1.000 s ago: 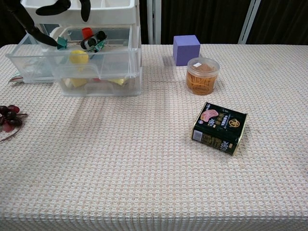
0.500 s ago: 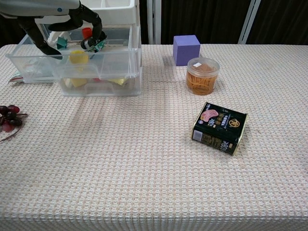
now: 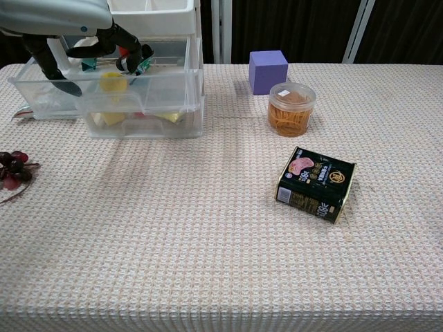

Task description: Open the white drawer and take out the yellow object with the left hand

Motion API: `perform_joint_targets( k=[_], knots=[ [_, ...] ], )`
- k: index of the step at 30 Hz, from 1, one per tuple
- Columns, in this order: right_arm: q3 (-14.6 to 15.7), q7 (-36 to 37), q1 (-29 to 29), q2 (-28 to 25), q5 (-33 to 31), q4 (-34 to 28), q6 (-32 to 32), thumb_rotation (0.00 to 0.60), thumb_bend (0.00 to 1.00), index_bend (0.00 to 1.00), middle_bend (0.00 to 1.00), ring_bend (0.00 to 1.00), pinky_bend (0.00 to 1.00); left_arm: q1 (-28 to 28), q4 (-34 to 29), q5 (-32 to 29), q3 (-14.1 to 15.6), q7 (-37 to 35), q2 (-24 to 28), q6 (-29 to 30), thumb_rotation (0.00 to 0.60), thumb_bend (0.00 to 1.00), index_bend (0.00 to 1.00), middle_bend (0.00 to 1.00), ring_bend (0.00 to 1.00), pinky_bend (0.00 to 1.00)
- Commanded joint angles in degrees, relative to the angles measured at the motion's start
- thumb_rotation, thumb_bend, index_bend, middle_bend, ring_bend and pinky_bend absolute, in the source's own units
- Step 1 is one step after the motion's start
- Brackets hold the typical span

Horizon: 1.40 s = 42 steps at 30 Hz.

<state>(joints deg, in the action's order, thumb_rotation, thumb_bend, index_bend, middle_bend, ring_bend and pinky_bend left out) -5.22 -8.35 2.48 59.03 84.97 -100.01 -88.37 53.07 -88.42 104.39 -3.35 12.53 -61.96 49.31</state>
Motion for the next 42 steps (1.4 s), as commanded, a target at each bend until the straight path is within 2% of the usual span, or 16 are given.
perform_joint_targets(
  k=[1, 8, 16, 21, 30, 35, 38, 42],
  knots=[
    [0.0, -0.1, 0.0, 0.0, -0.1, -0.1, 0.1, 0.600, 0.20, 0.00, 0.00, 0.00, 0.00, 0.3, 0.4, 0.0, 0.4, -0.2, -0.4, -0.1, 0.600, 0.06, 0.37, 0.75, 0.88, 1.00],
    [-0.1, -0.1, 0.0, -0.1, -0.4, -0.1, 0.2, 0.600, 0.20, 0.00, 0.00, 0.00, 0.00, 0.7, 0.7, -0.6, 1.3, -0.8, -0.6, -0.8, 0.600, 0.07, 0.40, 0.75, 0.88, 1.00],
    [0.0, -0.1, 0.0, 0.0, -0.3, 0.0, 0.2, 0.600, 0.20, 0.00, 0.00, 0.00, 0.00, 1.1, 1.1, -0.8, 2.2, -1.4, -0.8, -1.0, 0.600, 0.28, 0.43, 0.74, 0.88, 1.00],
    [-0.1, 0.2, -0.2, -0.1, -0.4, 0.1, 0.0, 0.600, 0.20, 0.00, 0.00, 0.00, 0.00, 0.7, 0.9, -0.8, 2.4, -3.2, -0.7, 1.2, 0.600, 0.41, 0.49, 0.75, 0.88, 1.00],
    [-0.1, 1.5, -0.1, 0.2, 0.1, 1.2, -0.1, 0.600, 0.20, 0.00, 0.00, 0.00, 0.00, -2.5, -2.2, -3.0, -0.7, -4.4, 1.5, 10.3, 0.600, 0.40, 0.49, 0.75, 0.88, 1.00],
    [-0.2, 2.4, 0.1, 0.4, 0.5, 1.9, 0.1, 0.600, 0.20, 0.00, 0.00, 0.00, 0.00, -4.7, -6.5, -0.6, -1.5, -2.0, 0.8, 16.9, 0.600, 0.40, 0.48, 0.75, 0.88, 1.00],
    [-0.1, 2.7, 0.3, 0.6, 0.7, 2.4, 0.3, 0.600, 0.20, 0.00, 0.00, 0.00, 0.00, -5.0, -8.5, 1.7, -0.8, 1.3, -1.4, 17.5, 0.600, 0.40, 0.48, 0.75, 0.87, 1.00],
    [0.2, 3.4, 0.3, 0.7, 1.2, 3.0, 0.3, 0.600, 0.20, 0.00, 0.00, 0.00, 0.00, -3.9, -9.5, 3.6, 0.2, 6.9, -6.2, 13.8, 0.600, 0.39, 0.48, 0.75, 0.88, 1.00]
  ],
)
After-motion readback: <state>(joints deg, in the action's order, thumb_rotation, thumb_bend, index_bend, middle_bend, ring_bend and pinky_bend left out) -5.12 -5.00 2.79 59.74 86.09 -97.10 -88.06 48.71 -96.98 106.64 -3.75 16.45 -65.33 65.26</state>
